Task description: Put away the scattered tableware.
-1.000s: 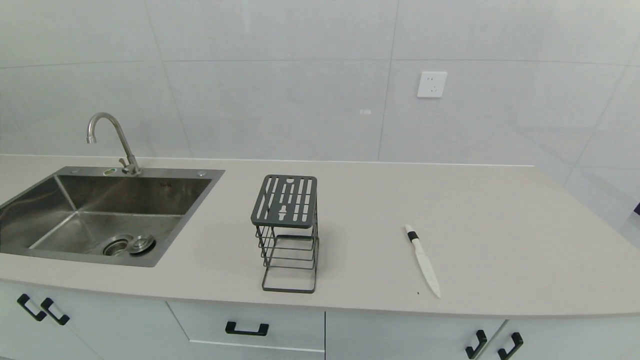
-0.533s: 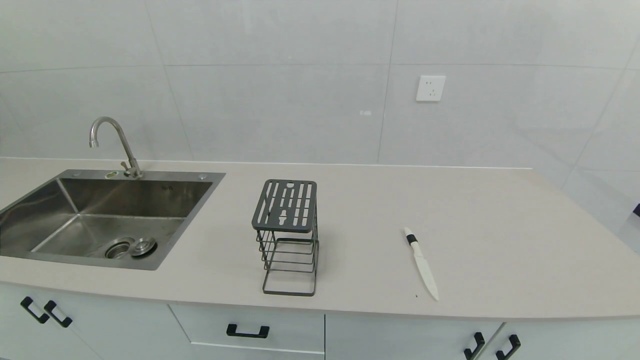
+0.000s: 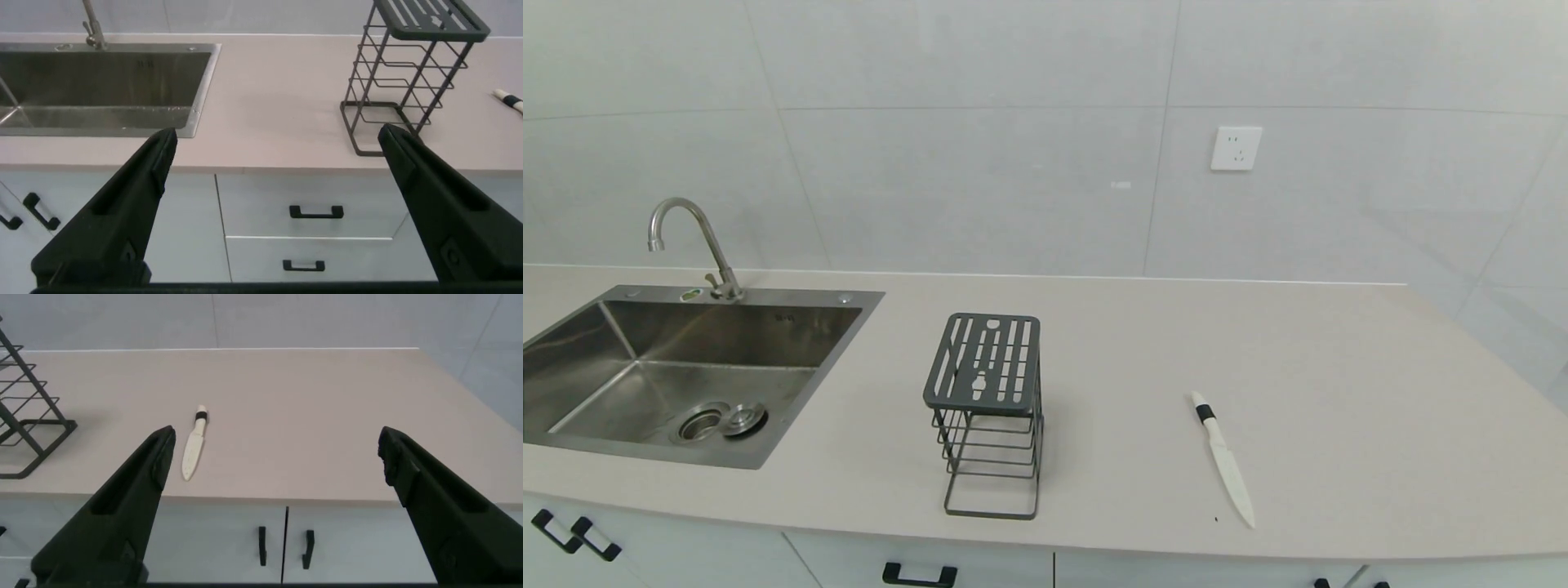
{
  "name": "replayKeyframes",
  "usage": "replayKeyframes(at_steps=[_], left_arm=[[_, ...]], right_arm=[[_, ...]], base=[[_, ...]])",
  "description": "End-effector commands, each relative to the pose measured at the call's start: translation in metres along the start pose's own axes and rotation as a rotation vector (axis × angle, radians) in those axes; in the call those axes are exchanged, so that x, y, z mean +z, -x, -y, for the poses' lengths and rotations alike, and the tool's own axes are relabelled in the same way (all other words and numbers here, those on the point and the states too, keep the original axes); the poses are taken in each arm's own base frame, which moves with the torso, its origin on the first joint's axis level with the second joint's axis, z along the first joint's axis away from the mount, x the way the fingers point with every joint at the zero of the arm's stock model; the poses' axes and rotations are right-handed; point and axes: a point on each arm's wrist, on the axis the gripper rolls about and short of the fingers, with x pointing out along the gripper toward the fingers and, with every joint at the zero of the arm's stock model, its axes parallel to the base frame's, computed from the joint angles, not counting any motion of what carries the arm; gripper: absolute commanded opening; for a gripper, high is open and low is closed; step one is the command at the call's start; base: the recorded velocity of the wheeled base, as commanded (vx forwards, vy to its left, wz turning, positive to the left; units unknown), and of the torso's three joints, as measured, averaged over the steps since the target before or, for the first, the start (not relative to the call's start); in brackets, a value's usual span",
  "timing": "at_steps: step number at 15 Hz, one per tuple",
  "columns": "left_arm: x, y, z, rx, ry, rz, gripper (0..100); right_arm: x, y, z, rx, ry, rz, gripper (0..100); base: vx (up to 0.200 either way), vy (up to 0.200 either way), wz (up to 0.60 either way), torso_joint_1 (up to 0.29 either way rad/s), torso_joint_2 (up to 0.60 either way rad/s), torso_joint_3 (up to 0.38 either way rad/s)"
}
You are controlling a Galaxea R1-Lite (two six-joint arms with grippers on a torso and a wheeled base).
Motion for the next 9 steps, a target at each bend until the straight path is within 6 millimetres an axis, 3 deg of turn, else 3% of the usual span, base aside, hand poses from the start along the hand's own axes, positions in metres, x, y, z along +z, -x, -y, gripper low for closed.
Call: replayKeyframes(at_steps=[1,5,9], left_arm=[[0.0001,-0.0001,0.0000,0.001,0.001,-0.001,100],[0.0001,-0.0001,0.0000,0.001,0.001,-0.001,100],[0.0001,-0.0001,0.0000,-0.001,-0.002,-0.001,100]], right_arm=[[0.0000,0.0000,0.0000,0.000,0.000,0.000,100],[0.0000,0.0000,0.0000,0.000,0.000,0.000,100],[0.0000,0.0000,0.0000,0.000,0.000,0.000,100]], base=[[0.000,0.000,0.00,0.300,-0.04,0.242],[0.000,0.000,0.00,0.240,-0.05,0.179],[0.000,0.000,0.00,-0.018,0.07,0.068]])
